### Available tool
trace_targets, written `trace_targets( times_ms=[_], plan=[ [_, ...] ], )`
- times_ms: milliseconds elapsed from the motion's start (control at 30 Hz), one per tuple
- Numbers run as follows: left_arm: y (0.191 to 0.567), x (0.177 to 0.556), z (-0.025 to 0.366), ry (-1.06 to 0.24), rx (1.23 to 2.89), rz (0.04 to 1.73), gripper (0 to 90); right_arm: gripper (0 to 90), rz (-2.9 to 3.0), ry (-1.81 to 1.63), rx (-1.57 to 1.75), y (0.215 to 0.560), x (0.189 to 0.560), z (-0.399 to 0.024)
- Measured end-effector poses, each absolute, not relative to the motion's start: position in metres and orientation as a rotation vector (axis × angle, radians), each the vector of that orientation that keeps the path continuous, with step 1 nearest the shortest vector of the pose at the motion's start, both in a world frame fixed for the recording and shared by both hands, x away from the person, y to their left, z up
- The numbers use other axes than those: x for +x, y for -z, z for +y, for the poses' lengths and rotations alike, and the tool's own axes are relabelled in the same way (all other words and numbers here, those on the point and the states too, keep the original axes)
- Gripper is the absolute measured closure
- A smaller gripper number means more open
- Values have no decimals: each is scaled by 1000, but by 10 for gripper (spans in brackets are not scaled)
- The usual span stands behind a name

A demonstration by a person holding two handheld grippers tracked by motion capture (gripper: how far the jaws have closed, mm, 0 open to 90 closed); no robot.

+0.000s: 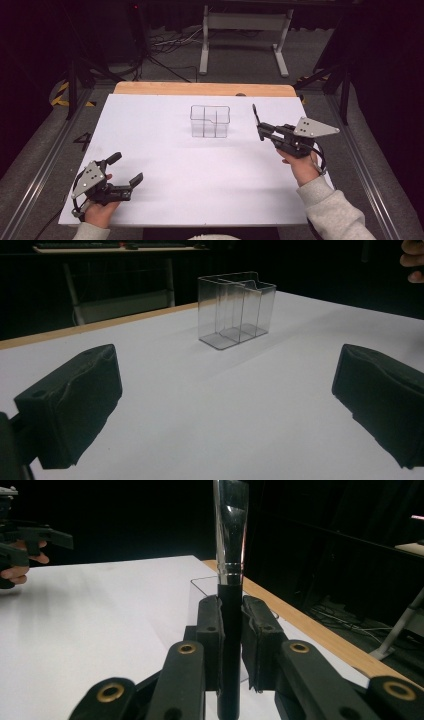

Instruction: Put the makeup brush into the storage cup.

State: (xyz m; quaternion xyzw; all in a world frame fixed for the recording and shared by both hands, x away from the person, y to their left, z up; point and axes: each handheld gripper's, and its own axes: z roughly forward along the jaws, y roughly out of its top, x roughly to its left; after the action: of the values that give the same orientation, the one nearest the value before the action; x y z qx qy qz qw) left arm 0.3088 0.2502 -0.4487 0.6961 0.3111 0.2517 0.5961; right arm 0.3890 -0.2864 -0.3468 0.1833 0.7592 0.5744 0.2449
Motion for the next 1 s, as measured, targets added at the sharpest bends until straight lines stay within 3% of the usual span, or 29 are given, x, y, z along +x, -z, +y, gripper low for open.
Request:
trace_targets(
  times_ms=[1000],
  plan=[
    [449, 310, 251, -605, 1599, 756, 1, 792, 2016, -1549, 534, 330, 433, -259]
  ],
)
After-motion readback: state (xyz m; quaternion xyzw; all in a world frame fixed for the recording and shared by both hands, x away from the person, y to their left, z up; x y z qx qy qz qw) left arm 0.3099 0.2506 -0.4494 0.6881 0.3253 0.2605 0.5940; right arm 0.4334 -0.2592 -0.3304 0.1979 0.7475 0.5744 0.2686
